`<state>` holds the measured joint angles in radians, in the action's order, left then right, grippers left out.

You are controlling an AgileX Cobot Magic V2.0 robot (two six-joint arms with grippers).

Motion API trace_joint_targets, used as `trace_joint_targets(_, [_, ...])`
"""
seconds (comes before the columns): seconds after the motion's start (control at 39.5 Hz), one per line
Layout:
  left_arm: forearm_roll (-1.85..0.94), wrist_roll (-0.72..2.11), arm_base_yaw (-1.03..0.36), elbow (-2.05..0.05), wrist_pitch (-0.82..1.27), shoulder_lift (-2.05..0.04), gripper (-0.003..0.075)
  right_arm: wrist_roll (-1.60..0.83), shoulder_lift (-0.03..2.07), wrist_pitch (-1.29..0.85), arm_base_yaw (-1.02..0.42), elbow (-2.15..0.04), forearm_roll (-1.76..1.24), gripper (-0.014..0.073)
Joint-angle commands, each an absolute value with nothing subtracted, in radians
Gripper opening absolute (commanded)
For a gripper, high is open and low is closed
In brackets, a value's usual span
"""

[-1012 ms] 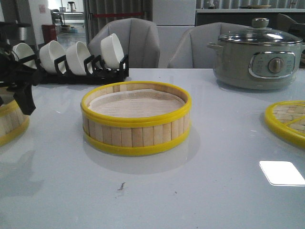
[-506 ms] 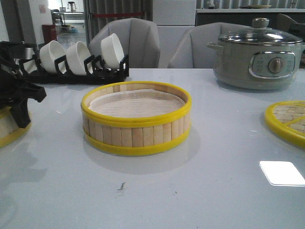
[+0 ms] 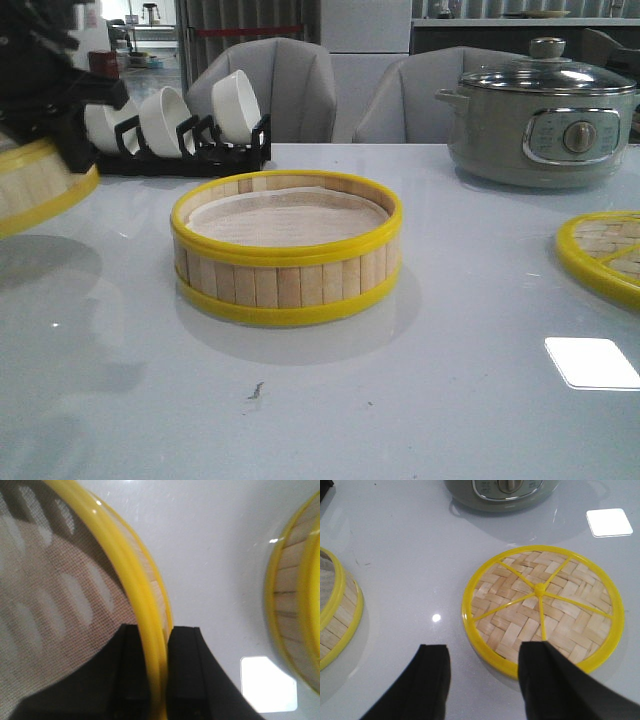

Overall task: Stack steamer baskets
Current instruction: 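Lift the basket with the left gripper and lower it onto the middle basket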

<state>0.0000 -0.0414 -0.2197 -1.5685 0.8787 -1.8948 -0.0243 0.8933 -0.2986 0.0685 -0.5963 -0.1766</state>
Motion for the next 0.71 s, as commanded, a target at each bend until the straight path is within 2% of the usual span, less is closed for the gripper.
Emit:
trace_joint_targets(0.0, [-0.007,-0.045,-0.284,-1.673,0.861,-1.828,0.0087,-0.027,0.888,-0.225,0.069,-0.636,-0.177,0.0433])
trace_joint_targets(0.4, [-0.05,-0.033,-0.638,-1.769,0.833,-1.846,0.0087,-0.027,0.888,-0.225,0.069,-0.636,-0.177,0.0433])
trace_joint_targets(0.68, [-0.05,-0.022,-0.758,-1.769,0.749,-1.914,0.0087,-0.027,0.888,-0.242,0.069,-0.636,-0.177,0.0433])
